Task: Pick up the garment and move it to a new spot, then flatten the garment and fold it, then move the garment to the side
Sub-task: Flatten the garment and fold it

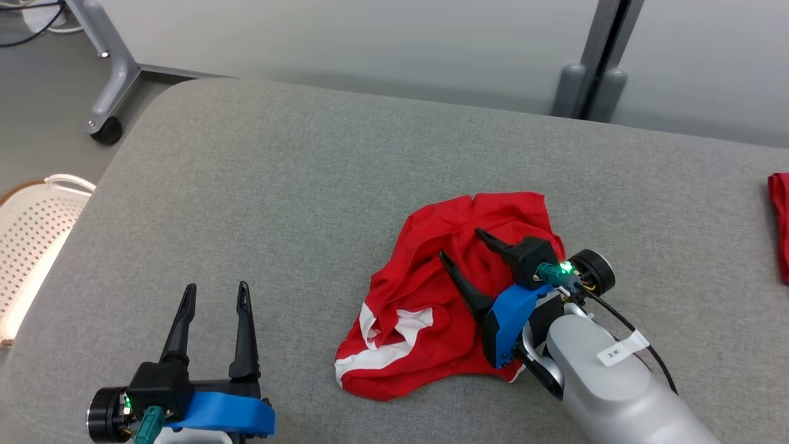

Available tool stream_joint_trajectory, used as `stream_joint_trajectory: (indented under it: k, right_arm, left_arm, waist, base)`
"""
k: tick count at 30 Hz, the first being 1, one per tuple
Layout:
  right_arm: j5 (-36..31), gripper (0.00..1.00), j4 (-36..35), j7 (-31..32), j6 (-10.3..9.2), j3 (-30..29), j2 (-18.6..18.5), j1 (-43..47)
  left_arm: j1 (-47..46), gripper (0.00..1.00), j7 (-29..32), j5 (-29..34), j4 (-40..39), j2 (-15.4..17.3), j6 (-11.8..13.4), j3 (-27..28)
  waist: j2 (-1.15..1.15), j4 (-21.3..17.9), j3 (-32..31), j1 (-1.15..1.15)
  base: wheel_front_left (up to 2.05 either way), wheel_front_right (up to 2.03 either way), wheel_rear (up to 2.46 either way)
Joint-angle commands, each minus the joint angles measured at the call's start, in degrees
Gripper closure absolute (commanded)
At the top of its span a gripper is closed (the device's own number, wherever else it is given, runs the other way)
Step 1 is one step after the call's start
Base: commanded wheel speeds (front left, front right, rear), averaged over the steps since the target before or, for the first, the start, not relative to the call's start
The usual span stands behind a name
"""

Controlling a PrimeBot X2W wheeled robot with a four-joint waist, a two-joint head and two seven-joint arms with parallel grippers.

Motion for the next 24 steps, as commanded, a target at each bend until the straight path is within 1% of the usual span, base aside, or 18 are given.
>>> stream_joint_trajectory:
  k: [1,2,8,9,10,11,14,17,21,24]
  right_arm:
    - [0.5,0.00,1.9,-0.2,0.01,0.6,0.0,-2.2]
    - [0.5,0.00,1.9,-0.2,0.01,0.6,0.0,-2.2]
    - [1.5,0.00,8.5,-0.2,0.01,3.3,0.3,-6.4]
    - [1.9,0.31,9.8,-0.1,0.01,3.8,0.3,-6.7]
    - [2.7,0.70,10.3,-0.1,0.01,4.5,0.3,-7.0]
    - [3.6,1.00,10.4,-0.1,0.01,5.3,0.3,-7.2]
    - [6.1,1.00,9.5,-0.2,0.01,7.0,0.3,-7.3]
    - [7.1,1.00,6.7,-0.2,0.01,6.3,0.2,-6.8]
    - [8.5,1.00,1.4,-0.2,0.01,3.1,-2.4,-2.3]
    - [8.4,1.00,-3.0,-0.2,0.01,1.3,-4.8,0.4]
  left_arm:
    - [-1.2,0.00,-0.2,-0.5,0.0,0.0,0.4,-0.3]
    - [-1.2,0.00,-0.2,-0.5,0.0,0.0,0.4,-0.3]
    - [-2.4,0.00,-0.2,-1.3,-0.1,0.0,1.2,-1.9]
    - [-2.6,0.00,-0.2,-1.3,-0.1,0.0,1.3,-2.1]
    - [-2.7,0.00,-0.2,-1.4,-0.1,0.0,1.4,-2.3]
    - [-2.6,0.00,-0.2,-1.5,0.0,0.0,1.4,-2.5]
    - [-2.3,0.00,-0.2,-1.6,0.2,0.0,1.8,-2.4]
    - [-1.5,0.00,-0.2,-1.3,0.3,0.0,1.8,-1.7]
    - [-0.6,0.00,-0.2,-0.4,0.3,0.0,1.2,-0.7]
    - [0.3,0.00,-0.2,0.3,0.3,0.0,0.8,0.4]
  waist:
    - [-0.01,1.6,1.6,-0.01]
    - [-0.01,1.6,1.6,-0.01]
    - [-0.01,2.9,3.1,-0.01]
    - [-0.01,3.0,3.1,-0.01]
    - [-0.01,3.1,3.2,-0.01]
    - [-0.01,3.1,3.1,-0.01]
    - [-0.01,2.6,2.8,-0.01]
    - [-0.01,1.1,2.1,-0.01]
    - [-0.01,-1.9,0.6,-0.01]
    - [-0.01,-4.8,-0.6,-0.01]
  base:
    - [0.00,0.00,0.00]
    - [0.00,0.00,0.00]
    - [0.00,0.00,0.00]
    - [0.00,0.00,0.00]
    - [0.00,0.00,0.00]
    - [0.00,0.00,0.00]
    - [0.00,0.00,0.00]
    - [0.00,0.00,0.00]
    - [0.00,0.00,0.00]
    - [0.00,0.00,0.00]
